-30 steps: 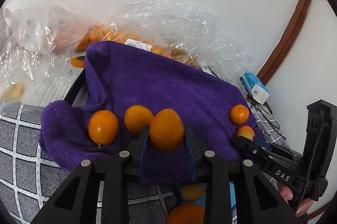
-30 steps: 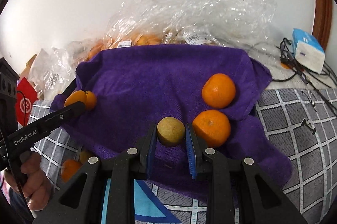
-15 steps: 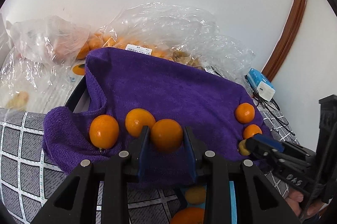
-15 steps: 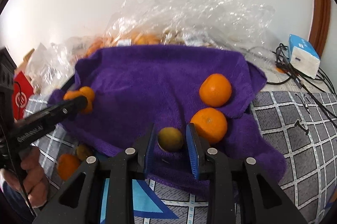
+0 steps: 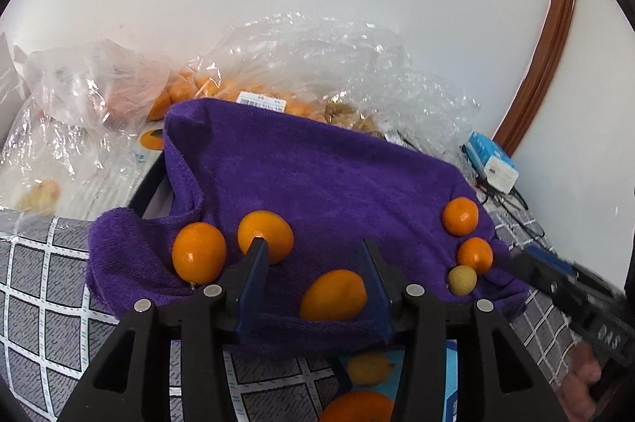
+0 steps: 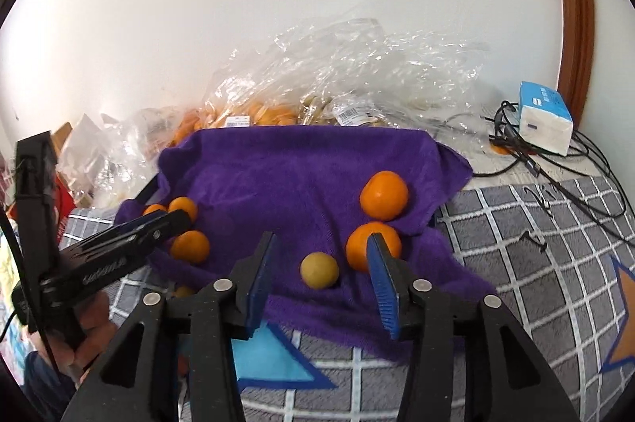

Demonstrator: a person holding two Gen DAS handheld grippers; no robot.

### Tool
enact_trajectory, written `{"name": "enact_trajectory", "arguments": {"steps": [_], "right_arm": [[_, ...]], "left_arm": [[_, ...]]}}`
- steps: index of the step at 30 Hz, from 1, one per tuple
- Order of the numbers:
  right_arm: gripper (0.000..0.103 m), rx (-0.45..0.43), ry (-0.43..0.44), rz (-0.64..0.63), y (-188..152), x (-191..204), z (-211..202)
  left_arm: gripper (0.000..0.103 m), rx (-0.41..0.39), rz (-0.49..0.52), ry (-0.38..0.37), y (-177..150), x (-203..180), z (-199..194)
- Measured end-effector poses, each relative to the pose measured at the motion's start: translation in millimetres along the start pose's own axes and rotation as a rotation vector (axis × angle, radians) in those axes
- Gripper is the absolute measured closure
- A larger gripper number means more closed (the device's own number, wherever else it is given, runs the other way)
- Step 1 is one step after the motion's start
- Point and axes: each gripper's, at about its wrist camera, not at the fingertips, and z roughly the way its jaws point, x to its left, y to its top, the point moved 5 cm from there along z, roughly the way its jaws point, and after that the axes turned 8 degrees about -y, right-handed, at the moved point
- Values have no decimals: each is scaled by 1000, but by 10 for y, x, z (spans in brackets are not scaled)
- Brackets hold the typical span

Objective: Organize fruits
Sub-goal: 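Open the right tool onto the towel while the left tool releases its tangerine there, then withdraw both open tools from the towel back toward the star mat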

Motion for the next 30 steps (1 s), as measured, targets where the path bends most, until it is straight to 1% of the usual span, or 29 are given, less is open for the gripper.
{"name": "enact_trajectory", "arguments": {"steps": [2,5,7,10,13,15,17,19,21,22,24,26,28,30], "right_arm": [[56,-11,-28,-15,-49,6,-77],[56,-47,-100,-34,-105,-5,-208],[56,-63,-126,-26,-119,-42,-301],[56,-56,-143,2,-125,-115,-435],[56,-51,-160,11,-135,-146,-579],[55,-45,-137,23,-169,-152,-657],[54,-18,-113,25,-222,-133,-674],[54,5,-99,17,-290,-76,-663],[50,17,-86,10,-358,-1,-632],[49,21,-70,7,-400,54,-612],[47,29,-50,1,-461,151,-555],[47,51,-45,-8,-510,265,-476],[47,68,-28,-18,-544,389,-403],[46,73,-18,-41,-569,511,-347]], "left_arm": [[56,-27,-15,-11,29,17,-67],[55,-59,-48,-23,52,64,-172],[55,-75,-70,-33,72,95,-235],[55,-107,-90,-29,123,117,-335],[55,-123,-73,7,196,91,-442],[55,-138,-56,19,262,39,-589],[55,-118,-59,31,278,4,-741],[55,-91,-51,42,224,-7,-870],[55,-44,-5,84,96,18,-978],[55,-22,29,114,17,38,-1018],[55,15,97,200,-147,127,-1084],[55,67,138,273,-306,257,-1095],[55,111,117,299,-433,411,-1109],[55,139,74,292,-536,545,-1129]]}}
